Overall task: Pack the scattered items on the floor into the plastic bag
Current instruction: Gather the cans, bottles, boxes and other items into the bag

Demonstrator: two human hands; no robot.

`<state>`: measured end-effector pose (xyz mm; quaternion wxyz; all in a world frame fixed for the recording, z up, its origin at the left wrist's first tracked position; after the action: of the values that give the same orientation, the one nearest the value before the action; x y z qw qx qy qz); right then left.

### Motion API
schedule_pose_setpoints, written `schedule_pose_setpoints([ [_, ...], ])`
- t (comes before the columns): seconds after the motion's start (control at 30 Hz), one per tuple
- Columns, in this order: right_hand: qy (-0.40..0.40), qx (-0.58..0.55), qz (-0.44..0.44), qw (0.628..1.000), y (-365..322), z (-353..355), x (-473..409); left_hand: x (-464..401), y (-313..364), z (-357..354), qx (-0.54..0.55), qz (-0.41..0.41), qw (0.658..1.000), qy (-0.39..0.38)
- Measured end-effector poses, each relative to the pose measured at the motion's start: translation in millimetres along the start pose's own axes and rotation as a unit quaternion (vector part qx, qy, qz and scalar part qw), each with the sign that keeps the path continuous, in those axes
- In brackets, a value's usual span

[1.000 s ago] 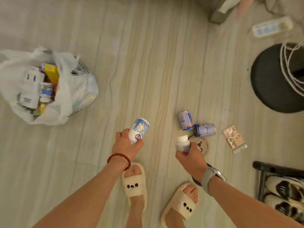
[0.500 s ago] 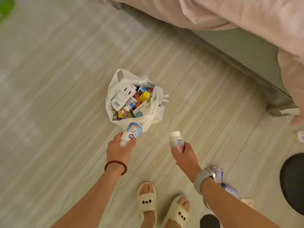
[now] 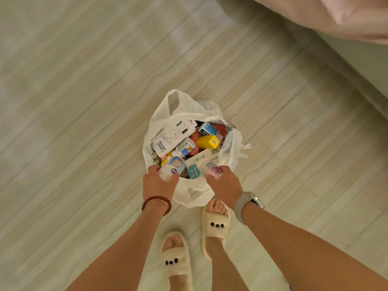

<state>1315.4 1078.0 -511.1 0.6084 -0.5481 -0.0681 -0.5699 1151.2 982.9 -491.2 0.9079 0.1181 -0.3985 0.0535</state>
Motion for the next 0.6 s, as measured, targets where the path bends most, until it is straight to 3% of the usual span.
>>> schedule_pose_setpoints([
  [0.23,0.015,-0.041,-0.032,0.999,23.9,-37.6,-89.4,-79.8,15.3,-68.1,-0.05,-0.02,0.998,-0.03],
  [0.4,0.136,-0.054,0.037,0.989,23.2,-28.7,-101.3,-83.4,27.6,-104.5,0.002,-0.101,0.984,-0.144],
  [0.5,0.116,-0.02,0.08,0.99,22.4,-28.3,-87.6,-80.4,24.2,-115.4,-0.099,-0.15,0.964,-0.194],
  [0.6,0.074,0.022,0.116,0.99,22.6,-26.8,-70.1,-78.9,24.3,-109.8,-0.203,-0.163,0.949,-0.179],
])
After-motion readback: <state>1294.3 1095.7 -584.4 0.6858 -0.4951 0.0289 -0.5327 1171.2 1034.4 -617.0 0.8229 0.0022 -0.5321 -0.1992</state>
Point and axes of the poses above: each hand's wrist, its own x-axis away from the middle knuckle, its own z-axis out of the back of the hand, y = z × x, the point moved 6 cm from there along -x, towards the middle knuckle, and after that the axes turned 15 degrees about z, right-handed, at the moved point
